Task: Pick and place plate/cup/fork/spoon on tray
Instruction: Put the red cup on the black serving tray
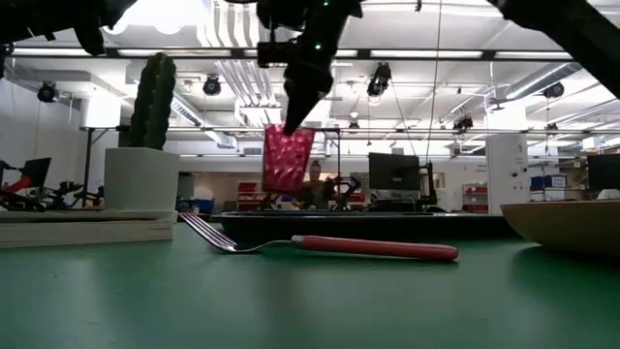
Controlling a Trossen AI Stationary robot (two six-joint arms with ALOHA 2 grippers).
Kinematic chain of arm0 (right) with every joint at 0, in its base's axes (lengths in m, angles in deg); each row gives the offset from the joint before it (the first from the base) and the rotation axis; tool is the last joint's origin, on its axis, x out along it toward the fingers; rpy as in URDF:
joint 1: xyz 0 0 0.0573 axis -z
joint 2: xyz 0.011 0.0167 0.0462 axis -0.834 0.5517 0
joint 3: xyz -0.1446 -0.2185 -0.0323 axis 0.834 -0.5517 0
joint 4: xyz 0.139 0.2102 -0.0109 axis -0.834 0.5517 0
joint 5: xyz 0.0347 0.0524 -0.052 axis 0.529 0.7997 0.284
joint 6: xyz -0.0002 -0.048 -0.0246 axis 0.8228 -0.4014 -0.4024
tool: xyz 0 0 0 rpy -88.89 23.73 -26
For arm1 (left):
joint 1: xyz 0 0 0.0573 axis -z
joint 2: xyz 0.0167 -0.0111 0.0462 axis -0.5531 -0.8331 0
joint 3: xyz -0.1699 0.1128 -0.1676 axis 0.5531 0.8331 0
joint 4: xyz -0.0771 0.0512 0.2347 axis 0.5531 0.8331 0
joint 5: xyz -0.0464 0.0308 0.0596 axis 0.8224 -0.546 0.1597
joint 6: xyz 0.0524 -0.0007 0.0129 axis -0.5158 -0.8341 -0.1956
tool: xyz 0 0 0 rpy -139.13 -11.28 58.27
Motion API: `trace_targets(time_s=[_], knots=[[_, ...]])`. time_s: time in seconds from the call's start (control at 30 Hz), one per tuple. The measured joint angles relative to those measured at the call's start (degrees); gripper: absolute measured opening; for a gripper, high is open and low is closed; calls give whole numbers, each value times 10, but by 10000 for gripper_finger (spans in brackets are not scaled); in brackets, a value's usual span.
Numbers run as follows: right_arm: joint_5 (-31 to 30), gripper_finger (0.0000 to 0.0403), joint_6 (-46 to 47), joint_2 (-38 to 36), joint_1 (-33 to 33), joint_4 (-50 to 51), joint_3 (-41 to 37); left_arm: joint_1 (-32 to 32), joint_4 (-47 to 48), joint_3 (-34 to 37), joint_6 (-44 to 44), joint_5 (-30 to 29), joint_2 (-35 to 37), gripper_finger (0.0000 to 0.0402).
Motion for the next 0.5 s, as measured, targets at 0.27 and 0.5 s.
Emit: trace_targets(time_s=[0.27, 0.5], knots=[[25, 9, 1, 47, 5, 1, 50, 0, 0, 0, 0, 0, 0, 8], [28, 9, 12, 61, 14, -1, 49, 0, 0, 0, 0, 0, 0, 8]])
